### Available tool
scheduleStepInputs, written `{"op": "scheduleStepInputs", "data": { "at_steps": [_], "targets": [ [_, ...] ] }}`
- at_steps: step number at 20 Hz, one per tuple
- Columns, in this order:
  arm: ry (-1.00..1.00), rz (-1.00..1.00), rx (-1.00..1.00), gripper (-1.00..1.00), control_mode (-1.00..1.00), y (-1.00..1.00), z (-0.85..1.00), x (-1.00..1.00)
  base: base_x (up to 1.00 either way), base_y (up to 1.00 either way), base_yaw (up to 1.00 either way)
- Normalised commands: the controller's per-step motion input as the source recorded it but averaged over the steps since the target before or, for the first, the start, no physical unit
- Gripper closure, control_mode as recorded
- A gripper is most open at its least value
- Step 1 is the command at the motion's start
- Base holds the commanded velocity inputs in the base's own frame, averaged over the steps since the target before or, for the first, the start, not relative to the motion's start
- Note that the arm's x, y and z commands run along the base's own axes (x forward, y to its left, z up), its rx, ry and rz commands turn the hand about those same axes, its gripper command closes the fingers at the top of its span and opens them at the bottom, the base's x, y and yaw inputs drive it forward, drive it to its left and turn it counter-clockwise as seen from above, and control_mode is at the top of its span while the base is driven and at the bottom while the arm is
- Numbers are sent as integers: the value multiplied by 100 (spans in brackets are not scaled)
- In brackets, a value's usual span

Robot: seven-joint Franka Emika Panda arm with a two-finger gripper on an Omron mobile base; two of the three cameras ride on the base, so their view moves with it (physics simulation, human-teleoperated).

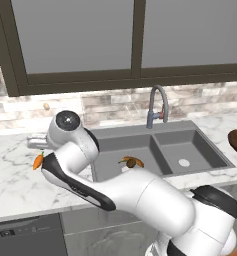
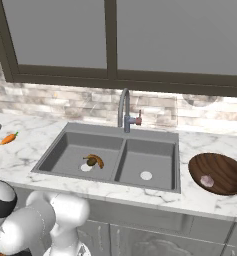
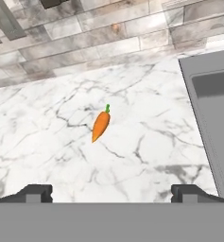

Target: There is a mixed pile of frozen fruits and vegetables on the counter. Locate all the frozen vegetables and place the items in a bowl on the counter. Take all the frozen fruits and defrost them in a running sink.

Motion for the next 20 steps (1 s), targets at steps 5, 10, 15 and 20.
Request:
{"op": "scheduleStepInputs", "data": {
  "at_steps": [5, 10, 15, 20],
  "targets": [
    [0, 0, 0, -100, -100, 12, -15, 23, 0, 0, 0],
    [1, 0, 0, -100, -100, 5, -17, 23, 0, 0, 0],
    [1, 0, 0, -100, -100, 4, -17, 21, 0, 0, 0],
    [3, 0, 0, -100, -100, 13, -23, 20, 0, 0, 0]
  ]
}}
